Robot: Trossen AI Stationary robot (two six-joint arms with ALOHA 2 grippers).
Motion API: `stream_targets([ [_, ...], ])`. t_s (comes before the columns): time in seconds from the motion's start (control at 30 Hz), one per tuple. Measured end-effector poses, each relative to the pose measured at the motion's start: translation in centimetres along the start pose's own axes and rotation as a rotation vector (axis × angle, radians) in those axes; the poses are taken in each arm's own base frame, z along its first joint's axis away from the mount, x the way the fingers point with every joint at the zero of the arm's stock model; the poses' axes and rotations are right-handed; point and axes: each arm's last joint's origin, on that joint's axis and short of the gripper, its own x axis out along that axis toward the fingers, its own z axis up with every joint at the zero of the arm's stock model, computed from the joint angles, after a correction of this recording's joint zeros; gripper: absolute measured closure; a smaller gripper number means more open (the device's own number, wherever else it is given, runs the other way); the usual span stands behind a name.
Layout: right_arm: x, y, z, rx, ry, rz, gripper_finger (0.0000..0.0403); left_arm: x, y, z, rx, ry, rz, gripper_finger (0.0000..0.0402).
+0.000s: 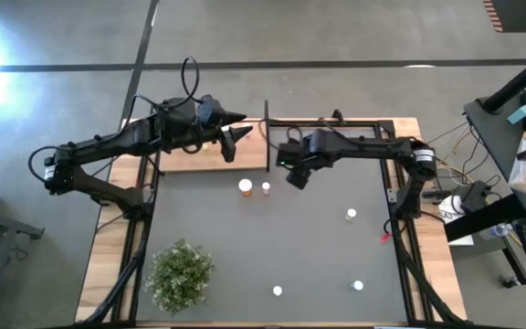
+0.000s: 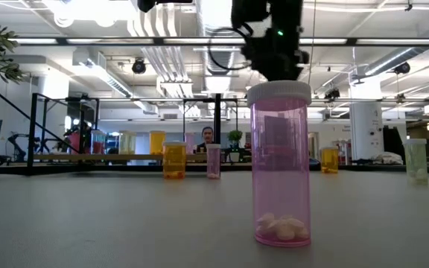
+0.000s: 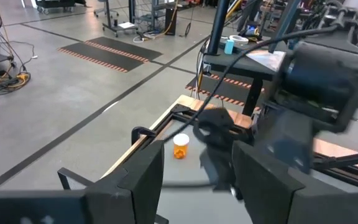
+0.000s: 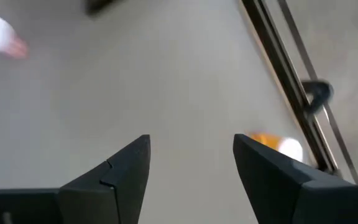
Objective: Pick and place medicine bottles onto shelf by color
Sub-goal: Move the top orange pill bottle to the middle of the table
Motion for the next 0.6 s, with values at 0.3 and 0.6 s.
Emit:
stream_targets([
  [0.3, 5.9, -5.7, -6.3, 0.289, 0.187, 0.051, 0.0181, 0.0, 0.1, -0.4, 0.008, 0.044, 0.007, 0.0227],
  [0.6, 6.8, -10.2, -7.5, 0.602, 0.081, 0.023, 0.0181, 0.0, 0.1, -0.4, 0.007, 0.038, 0.007, 0.0227],
])
